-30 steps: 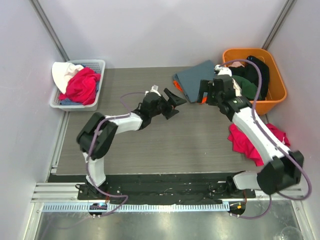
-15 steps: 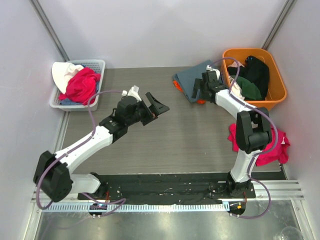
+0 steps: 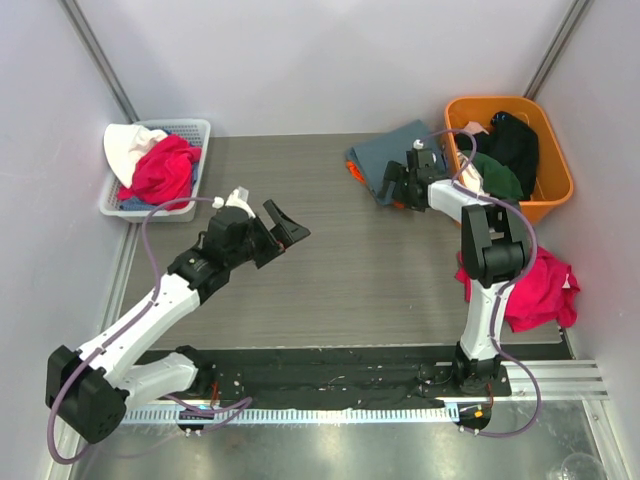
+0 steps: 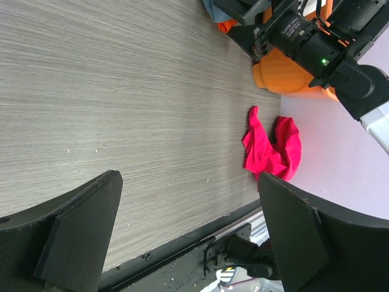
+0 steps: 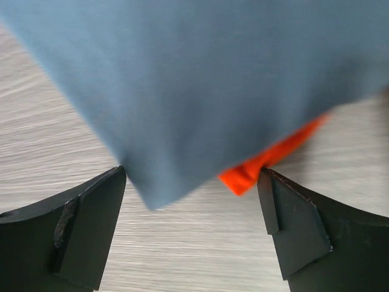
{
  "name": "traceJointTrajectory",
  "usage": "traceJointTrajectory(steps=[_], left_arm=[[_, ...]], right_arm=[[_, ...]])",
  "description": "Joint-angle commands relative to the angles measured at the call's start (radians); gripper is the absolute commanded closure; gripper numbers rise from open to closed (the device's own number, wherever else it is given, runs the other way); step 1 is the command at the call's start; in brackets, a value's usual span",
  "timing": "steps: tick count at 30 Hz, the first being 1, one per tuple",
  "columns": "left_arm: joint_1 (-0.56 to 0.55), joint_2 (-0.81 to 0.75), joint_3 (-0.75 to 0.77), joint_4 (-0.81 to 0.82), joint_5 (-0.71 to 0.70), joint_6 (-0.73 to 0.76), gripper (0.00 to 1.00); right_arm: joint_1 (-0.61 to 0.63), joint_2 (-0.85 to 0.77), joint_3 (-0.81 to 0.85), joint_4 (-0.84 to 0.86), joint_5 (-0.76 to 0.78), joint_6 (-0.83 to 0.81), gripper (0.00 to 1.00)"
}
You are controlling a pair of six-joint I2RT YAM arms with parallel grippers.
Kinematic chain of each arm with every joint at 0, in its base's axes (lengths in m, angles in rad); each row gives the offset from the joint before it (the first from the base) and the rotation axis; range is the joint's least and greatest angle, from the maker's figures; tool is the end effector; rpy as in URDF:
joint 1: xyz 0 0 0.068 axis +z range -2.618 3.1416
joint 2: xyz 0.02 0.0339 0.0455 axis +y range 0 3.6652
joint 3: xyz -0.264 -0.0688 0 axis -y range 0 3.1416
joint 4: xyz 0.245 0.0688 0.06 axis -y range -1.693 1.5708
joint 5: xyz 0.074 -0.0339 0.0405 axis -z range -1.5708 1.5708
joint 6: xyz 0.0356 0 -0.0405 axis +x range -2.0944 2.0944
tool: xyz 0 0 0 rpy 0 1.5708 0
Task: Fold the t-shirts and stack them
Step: Neatly place the folded tshirt to the corner
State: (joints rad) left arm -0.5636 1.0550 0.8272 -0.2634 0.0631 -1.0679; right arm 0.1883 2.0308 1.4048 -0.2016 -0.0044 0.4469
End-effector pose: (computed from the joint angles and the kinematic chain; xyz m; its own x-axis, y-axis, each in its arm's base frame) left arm 0.2005 -0.1294 0.2946 -0.7005 -0.5917 -0.3989 -0.0697 0.6131 -0.7869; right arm 0.4372 0.0835 0.1744 -0.7344 0.3000 -0.6088 0.1411 0.9449 0.2953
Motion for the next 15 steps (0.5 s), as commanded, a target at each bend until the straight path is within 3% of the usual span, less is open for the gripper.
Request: traceJointTrajectory(steps=[1,15], left_arm=[[0.014,-0.055,-0.008,-0.034,-0.023,0.014,0.00],[0.060,-0.154,-0.023,-0.140,-0.042,0.023,0.00]], right_arm=[[0.017,0.014,0.036,0.110,-0.123,0.104,0.02],[0.062,0.184,0.186,0.197,-0.247,0.182,0.02]])
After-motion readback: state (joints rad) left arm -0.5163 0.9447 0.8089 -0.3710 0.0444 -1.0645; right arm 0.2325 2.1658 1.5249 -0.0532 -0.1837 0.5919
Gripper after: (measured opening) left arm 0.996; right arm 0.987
